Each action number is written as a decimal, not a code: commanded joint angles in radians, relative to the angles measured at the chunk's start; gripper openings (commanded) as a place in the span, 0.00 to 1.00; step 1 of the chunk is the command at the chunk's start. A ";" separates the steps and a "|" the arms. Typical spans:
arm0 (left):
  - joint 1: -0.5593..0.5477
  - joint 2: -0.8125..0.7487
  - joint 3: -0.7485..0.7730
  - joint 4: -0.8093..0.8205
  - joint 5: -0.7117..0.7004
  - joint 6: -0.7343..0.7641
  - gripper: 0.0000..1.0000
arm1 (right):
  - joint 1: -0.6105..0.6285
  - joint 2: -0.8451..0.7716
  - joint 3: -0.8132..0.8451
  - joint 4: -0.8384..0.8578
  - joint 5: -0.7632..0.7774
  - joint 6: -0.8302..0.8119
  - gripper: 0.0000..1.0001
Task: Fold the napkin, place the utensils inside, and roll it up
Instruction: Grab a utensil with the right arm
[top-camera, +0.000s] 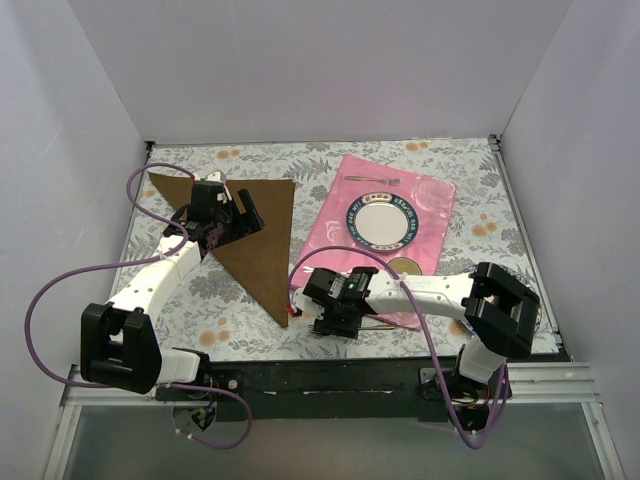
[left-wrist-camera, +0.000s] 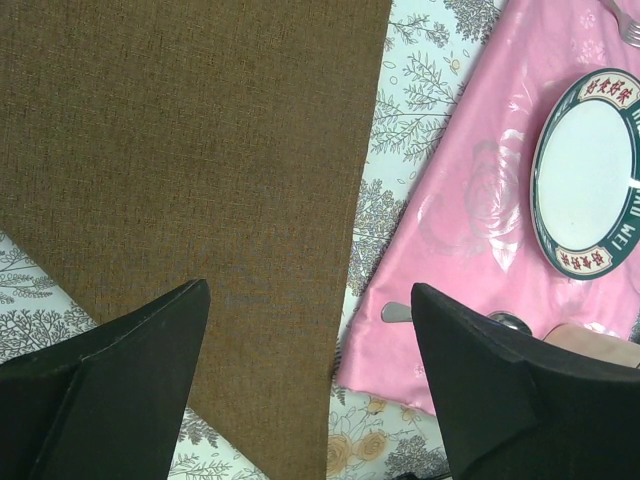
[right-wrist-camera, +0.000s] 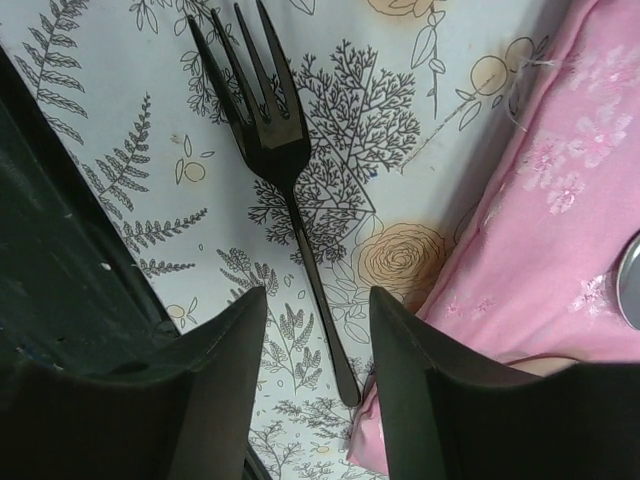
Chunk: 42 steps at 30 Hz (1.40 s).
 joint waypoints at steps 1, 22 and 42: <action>-0.001 -0.046 0.019 -0.020 -0.022 0.015 0.82 | 0.008 0.039 0.000 0.041 0.015 0.011 0.51; 0.002 -0.022 0.056 -0.018 0.112 -0.094 0.88 | 0.009 0.066 -0.046 0.125 -0.054 0.117 0.02; 0.201 -0.068 0.033 0.014 0.471 -0.214 0.75 | -0.124 0.013 0.183 0.280 -0.141 0.349 0.01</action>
